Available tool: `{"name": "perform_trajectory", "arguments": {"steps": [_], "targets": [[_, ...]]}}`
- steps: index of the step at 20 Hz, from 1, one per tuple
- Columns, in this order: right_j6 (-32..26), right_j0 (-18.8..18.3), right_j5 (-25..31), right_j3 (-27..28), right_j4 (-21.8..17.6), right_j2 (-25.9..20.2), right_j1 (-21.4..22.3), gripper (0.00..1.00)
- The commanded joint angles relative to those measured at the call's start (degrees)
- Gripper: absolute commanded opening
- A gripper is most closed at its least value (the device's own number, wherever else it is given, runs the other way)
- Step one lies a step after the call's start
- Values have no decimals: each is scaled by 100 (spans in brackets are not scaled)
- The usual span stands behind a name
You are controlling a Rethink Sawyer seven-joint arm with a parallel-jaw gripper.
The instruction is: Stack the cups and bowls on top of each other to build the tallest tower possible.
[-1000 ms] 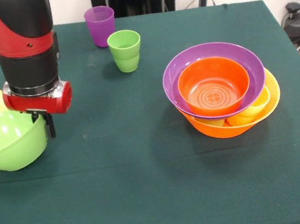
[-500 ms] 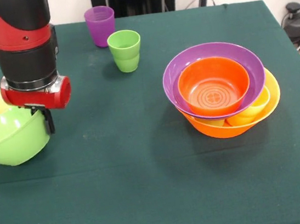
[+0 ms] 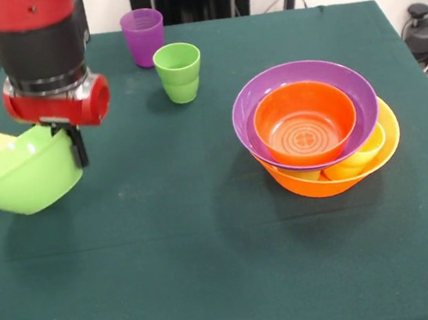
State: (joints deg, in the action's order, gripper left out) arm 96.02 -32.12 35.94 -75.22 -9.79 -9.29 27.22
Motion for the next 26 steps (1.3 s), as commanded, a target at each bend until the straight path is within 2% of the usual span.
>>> {"name": "perform_trajectory", "arguments": {"steps": [1, 10, 15, 19, 26], "targets": [[958, 368, 688, -530, 517, -156, 796, 0], [1559, 833, 594, -574, 1129, 190, 1323, 0], [1990, 1263, 784, -286, 1274, 552, 1432, 0], [2434, 1601, 983, 30, 1371, 840, 1431, 0], [3081, 2067, 892, 353, 1519, 1133, 1266, 0]]}}
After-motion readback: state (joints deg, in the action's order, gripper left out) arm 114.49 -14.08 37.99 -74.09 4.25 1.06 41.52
